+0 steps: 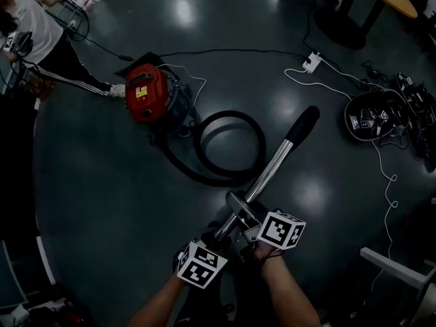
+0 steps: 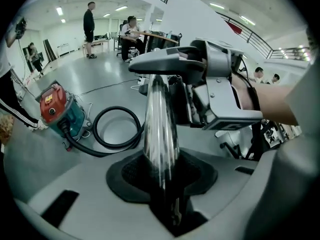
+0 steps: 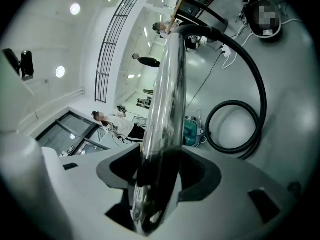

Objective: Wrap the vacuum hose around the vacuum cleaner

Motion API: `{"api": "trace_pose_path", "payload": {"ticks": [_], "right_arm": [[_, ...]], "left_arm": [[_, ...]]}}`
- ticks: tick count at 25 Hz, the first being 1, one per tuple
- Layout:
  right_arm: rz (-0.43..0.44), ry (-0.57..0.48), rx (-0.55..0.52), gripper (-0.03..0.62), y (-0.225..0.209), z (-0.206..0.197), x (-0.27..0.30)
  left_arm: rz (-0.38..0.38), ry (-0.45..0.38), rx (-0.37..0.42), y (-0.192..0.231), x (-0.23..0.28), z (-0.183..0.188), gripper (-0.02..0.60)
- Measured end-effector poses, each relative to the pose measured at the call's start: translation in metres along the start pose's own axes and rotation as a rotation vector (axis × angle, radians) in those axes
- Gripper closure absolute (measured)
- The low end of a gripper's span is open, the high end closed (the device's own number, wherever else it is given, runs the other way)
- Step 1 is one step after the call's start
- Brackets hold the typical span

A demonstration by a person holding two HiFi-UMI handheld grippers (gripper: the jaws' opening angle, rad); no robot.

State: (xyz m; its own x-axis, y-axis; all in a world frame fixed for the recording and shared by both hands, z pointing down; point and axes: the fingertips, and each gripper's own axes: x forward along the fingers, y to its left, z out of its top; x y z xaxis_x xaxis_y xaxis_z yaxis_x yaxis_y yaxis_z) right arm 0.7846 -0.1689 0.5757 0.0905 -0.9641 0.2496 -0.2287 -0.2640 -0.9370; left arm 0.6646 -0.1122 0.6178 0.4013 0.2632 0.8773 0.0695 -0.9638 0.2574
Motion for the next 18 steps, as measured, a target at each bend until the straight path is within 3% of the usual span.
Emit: {"api": "trace_pose_path", "payload": {"ticks": [5,6,11,14,18], "right_arm": [[0.037,-0.02,-0.001,0.372,-0.013,-0.001,0.019],[0.023,-0.018,-0.021,0.436,-0.017,-0.002,0.023],[-0.06,0.005,-0.06,0.493,-0.036,-0.009,0.035],[-0.112,0.023,-0.05,0.518,-0.045,-0.014,0.037],[-0.159,0.032,-0.053,0.543,-0.05,-0.015,0.041]], "left_arm": [[-0.033,-0.034,-0.054,-0.009,0.021,-0.011,0.442],[-0.04,-0.042,-0.062,-0.008,0.025,-0.013,0.442],[-0.069,-0.073,-0.086,0.001,0.041,-0.021,0.442],[-0.141,-0.078,-0.091,0.0,0.047,-0.027,0.442],[-0.236,-0.03,-0.036,0.004,0.051,-0.038,0.415]]}}
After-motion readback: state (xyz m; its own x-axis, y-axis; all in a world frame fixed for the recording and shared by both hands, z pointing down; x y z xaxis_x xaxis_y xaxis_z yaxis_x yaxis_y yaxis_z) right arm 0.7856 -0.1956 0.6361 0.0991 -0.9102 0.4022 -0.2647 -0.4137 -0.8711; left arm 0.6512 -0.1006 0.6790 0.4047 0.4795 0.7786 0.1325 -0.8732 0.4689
